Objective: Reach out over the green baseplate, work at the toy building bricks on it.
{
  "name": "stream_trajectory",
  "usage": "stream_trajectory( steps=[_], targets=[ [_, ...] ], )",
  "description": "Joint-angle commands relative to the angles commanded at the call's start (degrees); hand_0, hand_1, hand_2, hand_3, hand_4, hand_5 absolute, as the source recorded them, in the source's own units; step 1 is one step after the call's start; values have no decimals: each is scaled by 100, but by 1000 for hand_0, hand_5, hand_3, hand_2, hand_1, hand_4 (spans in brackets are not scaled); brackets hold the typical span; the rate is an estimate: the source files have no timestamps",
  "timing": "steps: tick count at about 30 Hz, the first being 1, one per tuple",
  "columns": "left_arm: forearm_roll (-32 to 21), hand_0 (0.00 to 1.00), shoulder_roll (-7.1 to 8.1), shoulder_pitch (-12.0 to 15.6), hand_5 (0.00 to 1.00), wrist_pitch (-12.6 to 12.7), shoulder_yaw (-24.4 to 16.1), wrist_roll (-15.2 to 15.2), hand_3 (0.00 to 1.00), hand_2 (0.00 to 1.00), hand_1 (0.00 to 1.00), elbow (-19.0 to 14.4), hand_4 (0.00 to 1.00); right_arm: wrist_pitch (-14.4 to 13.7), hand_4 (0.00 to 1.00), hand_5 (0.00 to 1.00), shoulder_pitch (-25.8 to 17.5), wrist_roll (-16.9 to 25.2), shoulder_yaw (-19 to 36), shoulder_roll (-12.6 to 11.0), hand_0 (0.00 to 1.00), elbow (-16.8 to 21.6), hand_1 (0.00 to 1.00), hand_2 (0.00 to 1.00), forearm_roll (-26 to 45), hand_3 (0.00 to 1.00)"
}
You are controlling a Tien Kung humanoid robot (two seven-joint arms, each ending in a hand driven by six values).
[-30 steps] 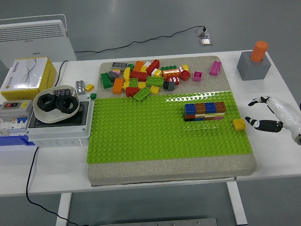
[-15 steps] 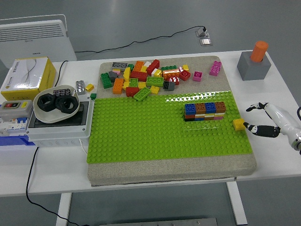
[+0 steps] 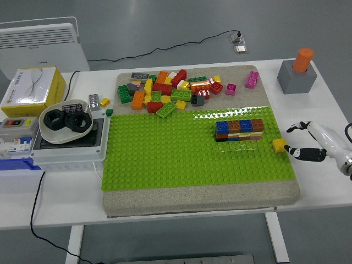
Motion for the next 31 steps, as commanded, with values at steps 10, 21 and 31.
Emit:
stream_trajectory(
  steps=[10, 21, 31],
  targets=[
    [23, 621, 7, -15, 998, -1, -8, 1, 731, 607, 494, 0, 998, 155, 718, 233, 60, -91, -34, -80, 852, 41, 819, 819, -91, 681],
    [27, 621, -4, -8, 998, -2, -11, 7, 732, 608, 497, 0, 998, 283, 706, 216, 79, -164, -81, -157, 855, 81, 823, 822, -104, 683],
    [40, 621, -8, -11, 998, -13, -11, 19, 733, 609, 497, 0, 998, 336, 698, 202, 282, -195, -299, -170, 853, 13, 824, 826, -94, 686]
  ],
)
